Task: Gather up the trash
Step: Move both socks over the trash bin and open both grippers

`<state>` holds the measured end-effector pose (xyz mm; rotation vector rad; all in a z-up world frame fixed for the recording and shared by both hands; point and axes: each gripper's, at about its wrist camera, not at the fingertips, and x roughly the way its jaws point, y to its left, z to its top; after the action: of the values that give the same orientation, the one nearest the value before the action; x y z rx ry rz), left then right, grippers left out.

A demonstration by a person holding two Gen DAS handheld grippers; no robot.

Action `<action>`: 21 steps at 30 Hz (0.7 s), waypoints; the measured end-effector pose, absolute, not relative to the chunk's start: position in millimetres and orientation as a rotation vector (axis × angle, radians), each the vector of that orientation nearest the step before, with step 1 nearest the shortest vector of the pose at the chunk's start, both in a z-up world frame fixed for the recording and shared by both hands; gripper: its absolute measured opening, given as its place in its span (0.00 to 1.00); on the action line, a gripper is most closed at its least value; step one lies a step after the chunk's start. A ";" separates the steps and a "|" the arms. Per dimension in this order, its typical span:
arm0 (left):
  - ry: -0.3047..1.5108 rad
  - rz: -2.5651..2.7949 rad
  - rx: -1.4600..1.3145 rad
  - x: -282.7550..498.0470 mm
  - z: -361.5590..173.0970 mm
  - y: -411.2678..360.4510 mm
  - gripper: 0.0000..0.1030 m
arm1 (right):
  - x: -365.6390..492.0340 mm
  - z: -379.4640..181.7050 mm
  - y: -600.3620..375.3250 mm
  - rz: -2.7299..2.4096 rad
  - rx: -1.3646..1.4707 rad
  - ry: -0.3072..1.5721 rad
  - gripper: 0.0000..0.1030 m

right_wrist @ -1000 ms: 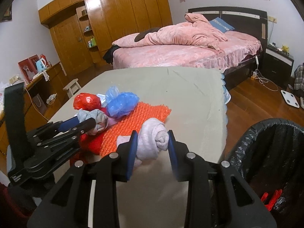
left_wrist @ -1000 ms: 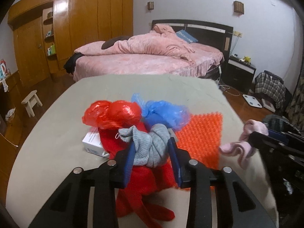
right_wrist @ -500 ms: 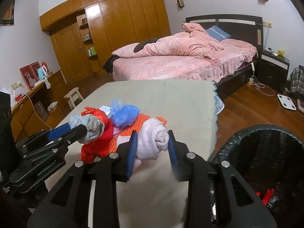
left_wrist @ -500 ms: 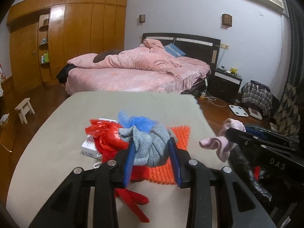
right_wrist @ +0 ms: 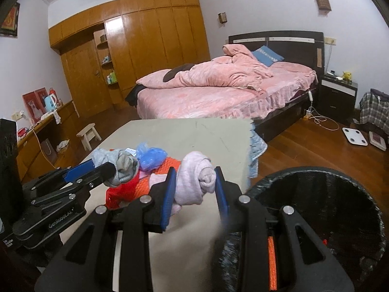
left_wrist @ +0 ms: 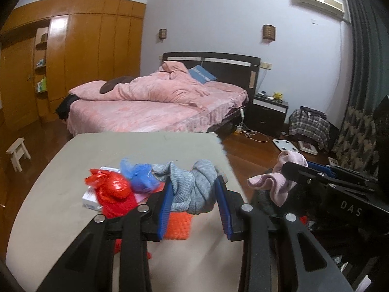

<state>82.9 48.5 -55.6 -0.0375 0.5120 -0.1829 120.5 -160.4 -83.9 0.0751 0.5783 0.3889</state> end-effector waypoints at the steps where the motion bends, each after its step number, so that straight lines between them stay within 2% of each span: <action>1: 0.510 -0.193 -0.036 82.2 -54.3 44.3 0.34 | 118.6 -83.2 -165.2 0.381 0.080 0.577 0.30; 21: 0.516 -0.487 0.024 89.4 -56.9 -86.1 0.34 | 73.9 -93.3 -301.0 0.071 0.134 0.577 0.30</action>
<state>89.4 -86.1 -56.9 0.0243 0.5164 -0.4869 73.9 -301.0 -93.3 0.1338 0.5769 0.0713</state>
